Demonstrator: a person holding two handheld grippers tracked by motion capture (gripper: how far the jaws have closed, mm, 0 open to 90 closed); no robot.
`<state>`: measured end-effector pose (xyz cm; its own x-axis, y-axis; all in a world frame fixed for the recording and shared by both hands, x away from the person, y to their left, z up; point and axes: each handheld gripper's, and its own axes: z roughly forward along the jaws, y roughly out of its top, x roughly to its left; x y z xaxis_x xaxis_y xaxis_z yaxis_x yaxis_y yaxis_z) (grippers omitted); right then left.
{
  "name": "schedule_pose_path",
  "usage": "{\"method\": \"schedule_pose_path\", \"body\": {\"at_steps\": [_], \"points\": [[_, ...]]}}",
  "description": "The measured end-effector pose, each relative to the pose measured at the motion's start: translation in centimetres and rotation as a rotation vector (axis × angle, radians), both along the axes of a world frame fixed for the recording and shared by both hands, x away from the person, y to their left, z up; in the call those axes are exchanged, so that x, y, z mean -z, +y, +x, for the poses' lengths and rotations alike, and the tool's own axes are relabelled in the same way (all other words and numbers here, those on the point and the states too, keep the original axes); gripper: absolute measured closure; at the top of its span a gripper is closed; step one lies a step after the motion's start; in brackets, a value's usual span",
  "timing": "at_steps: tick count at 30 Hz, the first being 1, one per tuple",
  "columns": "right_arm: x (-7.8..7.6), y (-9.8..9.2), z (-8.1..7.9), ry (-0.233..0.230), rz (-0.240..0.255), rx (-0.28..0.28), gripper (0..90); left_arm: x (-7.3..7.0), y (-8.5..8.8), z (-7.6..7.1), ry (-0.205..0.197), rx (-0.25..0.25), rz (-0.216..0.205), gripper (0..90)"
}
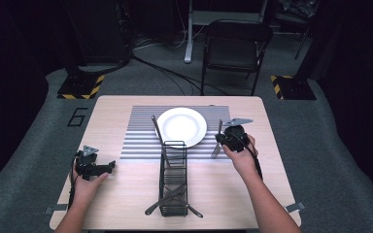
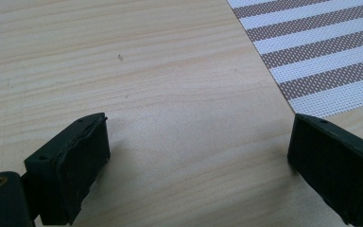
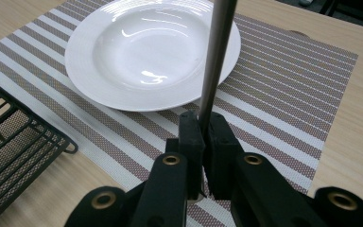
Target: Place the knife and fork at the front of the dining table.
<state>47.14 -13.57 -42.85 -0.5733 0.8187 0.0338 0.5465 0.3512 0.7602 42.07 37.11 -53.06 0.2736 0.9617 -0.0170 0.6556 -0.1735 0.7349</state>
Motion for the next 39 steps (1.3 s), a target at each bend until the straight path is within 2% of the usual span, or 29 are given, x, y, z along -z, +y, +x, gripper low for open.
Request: {"method": "schedule_pose_path", "body": {"at_steps": [4,14,19,20,29,39], "points": [[0.5,0.0,0.3,0.004,0.006,0.010,86.8,0.0,0.0,0.0,0.000,0.000,0.000,6.1],[1.2,-0.3,1.5,0.010,0.071,0.067,86.0,0.0,0.0,0.0,0.000,0.000,0.000,6.1],[1.5,-0.2,2.2,0.000,0.060,0.095,84.8,0.0,0.0,0.0,0.000,0.000,0.000,6.1],[1.6,-0.1,2.3,0.007,0.071,0.106,84.9,0.0,0.0,0.0,0.000,0.000,0.000,6.1],[1.8,1.0,3.7,0.017,0.065,0.120,85.6,0.0,0.0,0.0,0.000,0.001,0.000,6.1],[2.9,0.8,4.9,0.040,0.104,0.189,84.9,0.0,0.0,0.0,-0.002,0.004,0.002,6.1]]}}
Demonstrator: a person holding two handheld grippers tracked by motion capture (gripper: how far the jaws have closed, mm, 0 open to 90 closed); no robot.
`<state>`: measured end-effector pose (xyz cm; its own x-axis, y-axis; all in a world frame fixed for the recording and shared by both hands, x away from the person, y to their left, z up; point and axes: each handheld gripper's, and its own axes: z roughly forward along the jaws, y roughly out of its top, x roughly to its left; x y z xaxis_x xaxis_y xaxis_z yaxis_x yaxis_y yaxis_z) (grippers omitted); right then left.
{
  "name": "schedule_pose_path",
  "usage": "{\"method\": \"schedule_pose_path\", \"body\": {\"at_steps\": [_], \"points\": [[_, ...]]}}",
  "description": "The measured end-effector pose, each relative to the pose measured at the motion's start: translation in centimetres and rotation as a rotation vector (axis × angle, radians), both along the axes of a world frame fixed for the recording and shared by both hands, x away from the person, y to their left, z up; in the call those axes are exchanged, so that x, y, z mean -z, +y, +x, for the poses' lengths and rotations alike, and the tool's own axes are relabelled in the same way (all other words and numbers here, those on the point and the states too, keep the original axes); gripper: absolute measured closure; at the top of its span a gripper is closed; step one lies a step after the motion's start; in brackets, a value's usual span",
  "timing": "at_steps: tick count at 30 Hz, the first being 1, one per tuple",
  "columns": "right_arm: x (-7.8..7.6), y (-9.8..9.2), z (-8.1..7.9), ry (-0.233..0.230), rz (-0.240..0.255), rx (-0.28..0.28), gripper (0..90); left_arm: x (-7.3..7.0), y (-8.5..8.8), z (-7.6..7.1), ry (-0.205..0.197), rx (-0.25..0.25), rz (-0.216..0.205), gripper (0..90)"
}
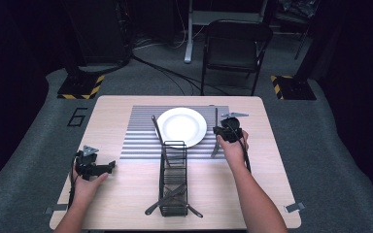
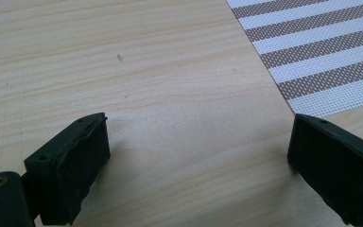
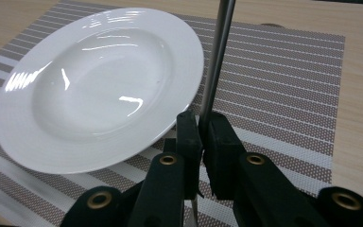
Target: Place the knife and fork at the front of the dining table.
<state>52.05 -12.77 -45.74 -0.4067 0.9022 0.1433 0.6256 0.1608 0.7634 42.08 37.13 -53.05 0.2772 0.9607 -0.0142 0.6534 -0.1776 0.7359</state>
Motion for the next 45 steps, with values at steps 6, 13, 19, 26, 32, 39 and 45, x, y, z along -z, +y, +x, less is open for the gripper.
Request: {"method": "schedule_pose_path", "body": {"at_steps": [6,13,19,26,32,39,45], "points": [[0.7,-0.6,0.9,0.050,0.041,0.064,84.8,0.0,0.0,0.0,0.000,0.005,0.000,6.2],[0.9,-0.3,2.1,0.078,0.053,0.103,86.3,0.0,0.0,0.0,-0.001,0.008,0.001,6.2],[0.8,0.1,2.8,0.108,0.058,0.126,87.3,0.0,0.0,0.1,0.000,0.011,0.002,6.2],[-0.7,0.9,3.3,0.118,0.066,0.164,87.5,0.0,0.0,0.1,0.001,0.015,0.003,6.2],[-1.1,1.0,3.9,0.139,0.071,0.177,87.5,0.0,0.0,0.1,-0.001,0.015,0.003,6.2],[0.1,0.7,4.7,0.188,0.083,0.209,87.5,0.0,0.0,0.1,0.000,0.016,0.003,6.2],[1.3,0.8,5.4,0.209,0.091,0.221,87.6,0.0,0.0,0.1,-0.001,0.019,0.003,6.2]]}}
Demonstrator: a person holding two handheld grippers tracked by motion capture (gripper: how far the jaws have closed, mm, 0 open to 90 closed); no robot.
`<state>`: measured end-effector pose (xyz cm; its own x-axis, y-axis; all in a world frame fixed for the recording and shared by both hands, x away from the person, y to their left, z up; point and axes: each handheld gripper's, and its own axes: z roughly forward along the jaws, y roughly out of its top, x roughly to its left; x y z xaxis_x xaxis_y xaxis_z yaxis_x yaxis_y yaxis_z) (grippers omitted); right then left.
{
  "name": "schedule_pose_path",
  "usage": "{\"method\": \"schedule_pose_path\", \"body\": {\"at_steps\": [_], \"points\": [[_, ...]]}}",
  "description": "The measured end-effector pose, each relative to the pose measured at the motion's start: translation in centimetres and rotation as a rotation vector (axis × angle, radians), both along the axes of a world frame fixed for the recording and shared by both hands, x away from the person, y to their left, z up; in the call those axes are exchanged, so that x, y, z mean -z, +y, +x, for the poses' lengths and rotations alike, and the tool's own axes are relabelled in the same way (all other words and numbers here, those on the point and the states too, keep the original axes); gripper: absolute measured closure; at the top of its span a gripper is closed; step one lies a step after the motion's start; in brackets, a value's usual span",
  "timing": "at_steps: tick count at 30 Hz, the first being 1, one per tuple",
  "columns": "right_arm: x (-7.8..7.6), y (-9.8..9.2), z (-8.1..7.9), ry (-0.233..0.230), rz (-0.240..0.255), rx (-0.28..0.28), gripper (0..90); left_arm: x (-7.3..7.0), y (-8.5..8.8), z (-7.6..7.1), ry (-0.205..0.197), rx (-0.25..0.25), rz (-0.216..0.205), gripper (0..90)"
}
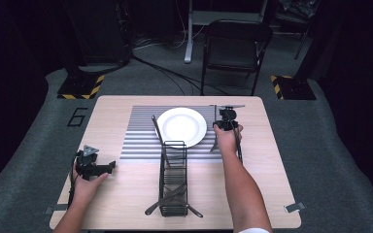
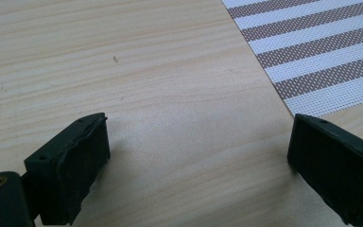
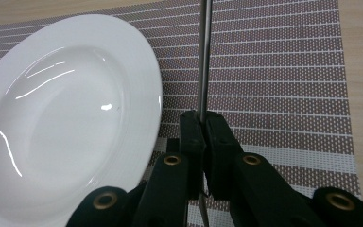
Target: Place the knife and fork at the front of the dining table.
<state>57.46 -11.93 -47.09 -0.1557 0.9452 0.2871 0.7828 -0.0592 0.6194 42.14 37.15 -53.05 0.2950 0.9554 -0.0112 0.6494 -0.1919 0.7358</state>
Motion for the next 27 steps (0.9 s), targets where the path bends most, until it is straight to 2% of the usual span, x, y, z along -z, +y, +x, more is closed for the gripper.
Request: {"method": "schedule_pose_path", "body": {"at_steps": [4,7,12,17,27], "points": [[0.5,0.1,0.3,0.011,0.003,0.012,87.5,0.0,0.0,0.0,0.000,0.001,0.000,6.2],[1.1,0.1,0.5,0.034,0.028,0.034,87.4,0.0,0.0,0.0,0.001,0.001,-0.002,6.2],[1.6,0.1,0.7,0.042,0.026,0.045,87.4,0.0,-0.1,-0.1,0.002,0.005,-0.004,6.2],[2.3,0.0,0.8,0.065,0.047,0.090,87.2,0.0,-0.1,-0.1,0.001,0.008,-0.003,6.2],[2.8,0.0,0.9,0.073,0.030,0.116,86.6,0.0,-0.1,-0.1,0.001,0.008,-0.004,6.2]]}}
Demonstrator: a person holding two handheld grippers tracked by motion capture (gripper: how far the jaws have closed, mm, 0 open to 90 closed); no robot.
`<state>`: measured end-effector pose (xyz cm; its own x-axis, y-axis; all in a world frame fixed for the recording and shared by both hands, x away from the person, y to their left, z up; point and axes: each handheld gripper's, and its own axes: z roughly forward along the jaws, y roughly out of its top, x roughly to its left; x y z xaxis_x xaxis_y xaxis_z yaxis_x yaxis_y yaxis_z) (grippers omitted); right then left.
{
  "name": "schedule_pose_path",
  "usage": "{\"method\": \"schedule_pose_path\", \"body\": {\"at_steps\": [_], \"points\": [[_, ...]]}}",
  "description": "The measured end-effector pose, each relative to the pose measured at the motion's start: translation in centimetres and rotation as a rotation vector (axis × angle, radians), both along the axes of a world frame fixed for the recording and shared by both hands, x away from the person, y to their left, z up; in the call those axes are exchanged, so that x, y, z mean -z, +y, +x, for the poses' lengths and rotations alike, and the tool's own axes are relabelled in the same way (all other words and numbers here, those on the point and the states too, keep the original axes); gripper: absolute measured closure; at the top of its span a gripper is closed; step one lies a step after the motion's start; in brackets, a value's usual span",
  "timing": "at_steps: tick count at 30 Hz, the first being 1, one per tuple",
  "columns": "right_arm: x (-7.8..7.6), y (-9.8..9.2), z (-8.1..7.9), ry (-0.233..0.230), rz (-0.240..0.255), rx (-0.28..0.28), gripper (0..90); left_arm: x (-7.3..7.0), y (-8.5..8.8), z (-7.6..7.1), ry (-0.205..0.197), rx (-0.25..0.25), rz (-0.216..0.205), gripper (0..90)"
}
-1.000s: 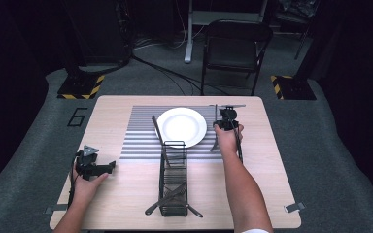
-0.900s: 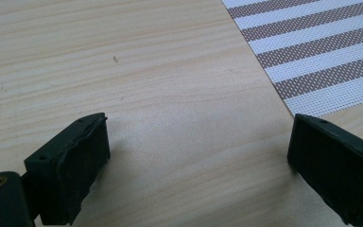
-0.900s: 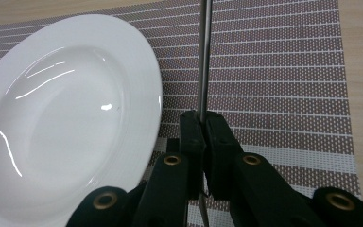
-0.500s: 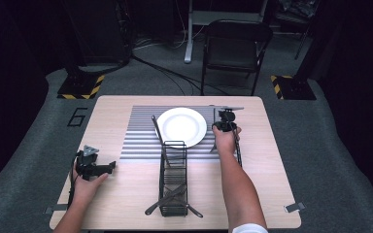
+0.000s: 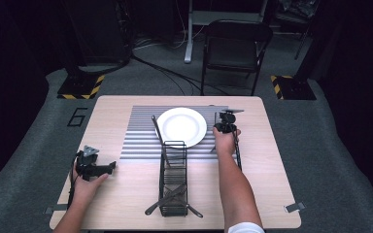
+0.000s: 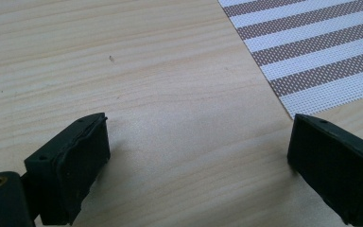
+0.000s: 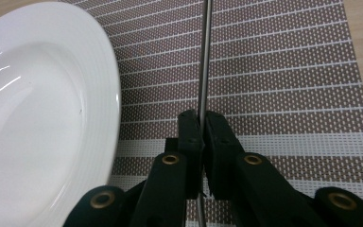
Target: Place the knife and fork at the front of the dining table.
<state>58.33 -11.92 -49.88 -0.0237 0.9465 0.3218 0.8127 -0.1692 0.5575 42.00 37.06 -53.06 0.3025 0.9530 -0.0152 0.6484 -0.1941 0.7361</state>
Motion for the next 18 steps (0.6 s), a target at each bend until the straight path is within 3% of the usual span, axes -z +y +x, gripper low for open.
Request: {"method": "schedule_pose_path", "body": {"at_steps": [18], "points": [[0.52,-0.61,-0.17,0.013,0.009,0.037,84.6,0.00,0.01,0.00,0.000,0.000,-0.001,6.3]]}}
